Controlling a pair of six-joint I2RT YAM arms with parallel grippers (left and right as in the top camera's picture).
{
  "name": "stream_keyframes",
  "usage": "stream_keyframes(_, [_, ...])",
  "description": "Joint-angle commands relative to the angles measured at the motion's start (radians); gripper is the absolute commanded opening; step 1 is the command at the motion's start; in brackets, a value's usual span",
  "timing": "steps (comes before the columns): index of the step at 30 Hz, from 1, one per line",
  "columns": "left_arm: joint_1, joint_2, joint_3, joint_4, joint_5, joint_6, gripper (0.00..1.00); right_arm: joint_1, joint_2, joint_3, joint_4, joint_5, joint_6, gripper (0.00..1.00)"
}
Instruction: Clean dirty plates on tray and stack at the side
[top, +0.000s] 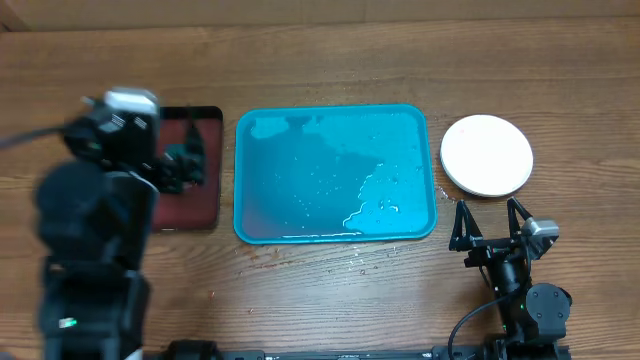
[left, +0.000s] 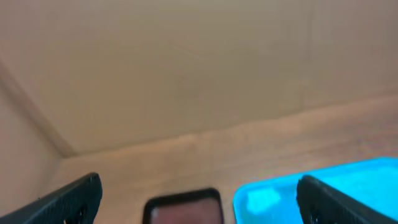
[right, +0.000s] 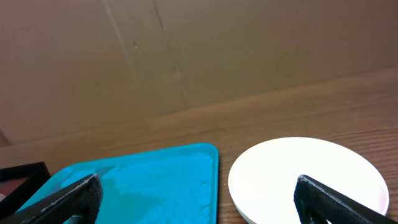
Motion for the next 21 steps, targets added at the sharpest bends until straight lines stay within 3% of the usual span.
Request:
stream_keyframes(1, [-0.005, -0.159, -0.301, 0.203, 0.094, 0.064, 1.0, 0.006, -0.007, -0.01, 0.006, -0.008, 0.003, 1.0])
stream_keyframes(12, [-0.005, -0.564, -0.896, 0.541, 0.1, 0.069, 1.0, 0.006, -0.007, -0.01, 0.006, -0.008, 0.003, 1.0])
stream_keyframes(21, [-0.005, -0.794, -1.136, 0.632, 0.119, 0.068, 1.0, 0.006, -0.007, -0.01, 0.006, -0.008, 0.003, 1.0])
